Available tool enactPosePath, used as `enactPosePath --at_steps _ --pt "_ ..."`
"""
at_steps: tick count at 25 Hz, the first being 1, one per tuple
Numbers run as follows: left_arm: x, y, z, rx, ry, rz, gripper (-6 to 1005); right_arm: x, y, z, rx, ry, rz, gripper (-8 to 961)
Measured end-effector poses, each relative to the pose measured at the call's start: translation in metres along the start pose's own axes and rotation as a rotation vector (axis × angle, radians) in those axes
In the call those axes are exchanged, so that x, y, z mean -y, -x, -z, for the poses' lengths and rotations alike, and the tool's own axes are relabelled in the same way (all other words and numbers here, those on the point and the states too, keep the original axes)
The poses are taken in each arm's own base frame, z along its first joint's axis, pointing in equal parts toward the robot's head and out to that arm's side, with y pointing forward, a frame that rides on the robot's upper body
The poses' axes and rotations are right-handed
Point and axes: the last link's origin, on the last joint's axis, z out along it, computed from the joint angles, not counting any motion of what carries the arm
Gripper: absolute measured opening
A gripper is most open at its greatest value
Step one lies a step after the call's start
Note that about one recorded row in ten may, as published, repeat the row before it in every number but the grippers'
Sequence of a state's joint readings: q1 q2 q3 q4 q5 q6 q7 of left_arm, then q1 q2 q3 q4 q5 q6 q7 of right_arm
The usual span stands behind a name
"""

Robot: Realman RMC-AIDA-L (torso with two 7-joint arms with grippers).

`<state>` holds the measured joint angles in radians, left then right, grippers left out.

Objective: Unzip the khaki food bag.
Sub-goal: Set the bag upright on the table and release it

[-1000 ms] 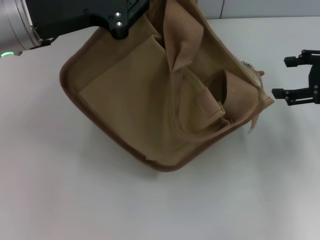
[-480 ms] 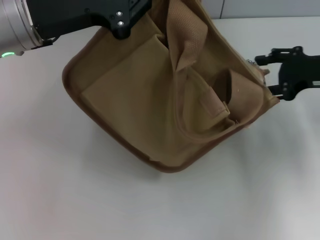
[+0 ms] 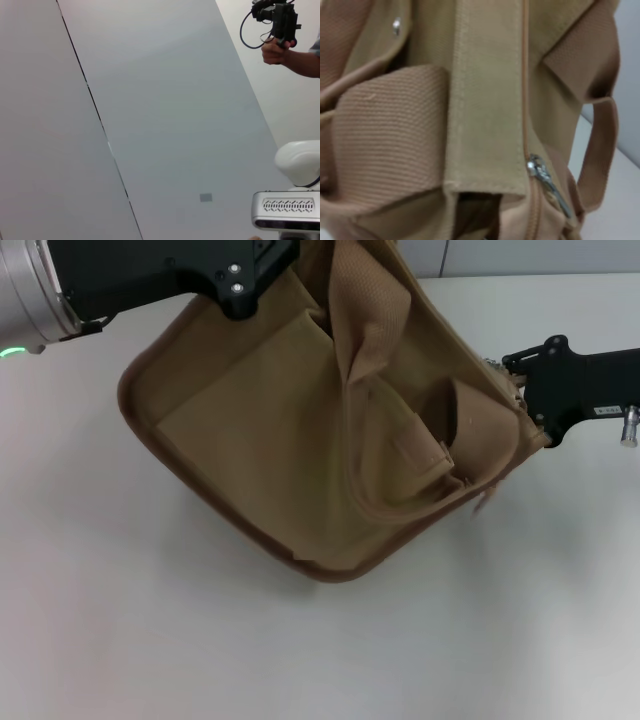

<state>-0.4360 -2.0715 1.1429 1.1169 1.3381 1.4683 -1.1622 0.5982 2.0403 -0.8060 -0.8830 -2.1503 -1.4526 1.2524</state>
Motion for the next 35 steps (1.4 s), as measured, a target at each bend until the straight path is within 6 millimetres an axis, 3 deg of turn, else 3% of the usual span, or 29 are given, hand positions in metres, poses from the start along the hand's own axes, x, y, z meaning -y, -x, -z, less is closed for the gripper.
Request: enactPosePath --at_steps 6,13,18,24,25,35 --pt "-0.002 0.002 0.001 -0.002 -0.002 0.007 67 0.002 0.007 0.003 0.022 -0.019 0.017 321" --pt "-0.005 0.007 0.008 -0.033 -0.024 0.013 68 0.004 0.012 0.009 0.044 -0.043 0.017 129" --pt "-0.007 0.01 0.012 -0.038 -0.035 0.024 69 0.007 0.016 0.011 0.048 -0.057 0.018 54" --pt "-0.012 0.021 0.02 -0.055 -0.076 0.037 69 0.018 0.032 0.027 0.08 -0.125 0.014 41" --pt "-0.023 0.033 0.03 -0.102 -0.114 0.036 70 0.019 0.035 0.029 0.089 -0.132 0.016 39" --pt "-0.065 0.085 0.05 -0.107 -0.229 0.114 71 0.03 0.057 0.031 0.135 -0.153 0.02 37"
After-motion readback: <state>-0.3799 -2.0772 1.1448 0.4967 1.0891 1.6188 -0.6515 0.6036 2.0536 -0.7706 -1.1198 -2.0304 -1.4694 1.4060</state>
